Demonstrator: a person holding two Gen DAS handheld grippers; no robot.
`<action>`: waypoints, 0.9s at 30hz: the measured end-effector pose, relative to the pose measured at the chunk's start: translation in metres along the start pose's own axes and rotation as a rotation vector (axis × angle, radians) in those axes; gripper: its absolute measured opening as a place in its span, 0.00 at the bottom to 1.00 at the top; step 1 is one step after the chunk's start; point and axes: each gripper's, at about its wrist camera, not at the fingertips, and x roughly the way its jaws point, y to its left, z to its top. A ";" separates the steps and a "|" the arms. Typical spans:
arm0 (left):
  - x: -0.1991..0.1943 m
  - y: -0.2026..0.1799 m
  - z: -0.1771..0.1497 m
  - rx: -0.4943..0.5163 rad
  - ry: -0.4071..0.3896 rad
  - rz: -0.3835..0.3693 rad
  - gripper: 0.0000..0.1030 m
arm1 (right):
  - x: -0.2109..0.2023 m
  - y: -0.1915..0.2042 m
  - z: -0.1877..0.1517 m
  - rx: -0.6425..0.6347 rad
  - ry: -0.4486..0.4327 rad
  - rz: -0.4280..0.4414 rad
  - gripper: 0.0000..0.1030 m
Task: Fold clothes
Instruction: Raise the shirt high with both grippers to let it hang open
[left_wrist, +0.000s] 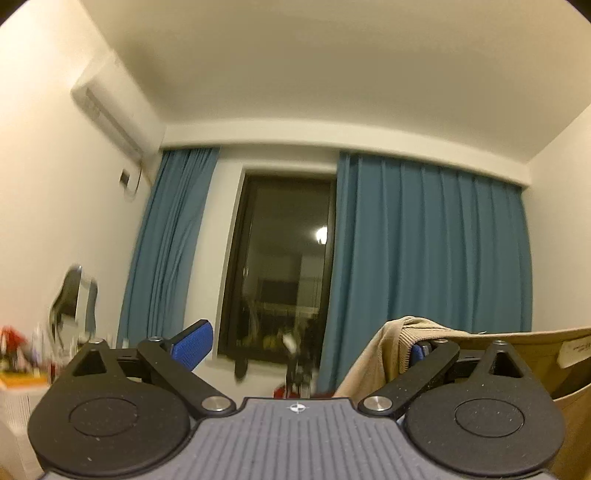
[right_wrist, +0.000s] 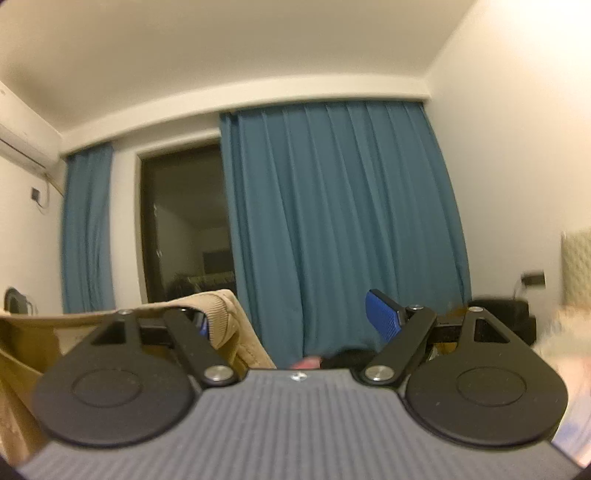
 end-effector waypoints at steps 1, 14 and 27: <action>-0.004 0.002 0.016 -0.002 -0.012 -0.008 0.98 | -0.002 0.003 0.021 -0.004 -0.016 0.010 0.78; 0.003 0.022 0.046 -0.088 0.239 -0.163 1.00 | -0.030 -0.013 0.060 -0.068 0.117 0.077 0.78; 0.221 -0.011 -0.129 -0.065 0.366 -0.072 1.00 | 0.152 -0.044 -0.096 0.026 0.316 -0.033 0.79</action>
